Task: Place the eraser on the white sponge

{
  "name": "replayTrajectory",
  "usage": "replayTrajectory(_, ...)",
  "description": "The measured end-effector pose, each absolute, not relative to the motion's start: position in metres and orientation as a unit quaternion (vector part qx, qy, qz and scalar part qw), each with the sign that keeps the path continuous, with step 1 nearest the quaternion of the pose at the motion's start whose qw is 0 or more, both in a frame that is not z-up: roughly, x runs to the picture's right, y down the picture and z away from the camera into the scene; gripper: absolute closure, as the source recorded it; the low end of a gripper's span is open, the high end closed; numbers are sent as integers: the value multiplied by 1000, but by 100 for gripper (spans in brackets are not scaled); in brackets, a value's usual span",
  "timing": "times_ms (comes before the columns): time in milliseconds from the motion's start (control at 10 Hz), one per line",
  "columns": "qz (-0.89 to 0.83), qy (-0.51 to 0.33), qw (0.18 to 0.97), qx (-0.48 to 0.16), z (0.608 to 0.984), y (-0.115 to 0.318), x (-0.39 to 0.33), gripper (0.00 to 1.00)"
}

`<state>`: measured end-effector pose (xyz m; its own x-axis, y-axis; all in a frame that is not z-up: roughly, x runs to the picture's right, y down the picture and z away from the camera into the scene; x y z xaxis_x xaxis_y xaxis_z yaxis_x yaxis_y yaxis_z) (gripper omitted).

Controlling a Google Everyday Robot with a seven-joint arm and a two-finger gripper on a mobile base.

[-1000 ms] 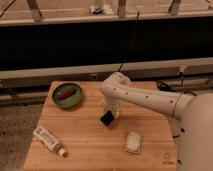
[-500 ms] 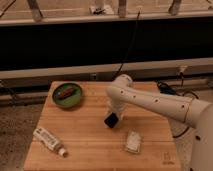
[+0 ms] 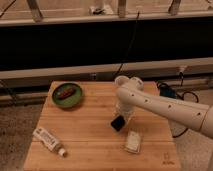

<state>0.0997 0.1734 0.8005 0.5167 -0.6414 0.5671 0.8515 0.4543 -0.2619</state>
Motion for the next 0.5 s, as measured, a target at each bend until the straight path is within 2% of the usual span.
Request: replayTrajectory(500,-437,-202,835,-266,780,190,125,100)
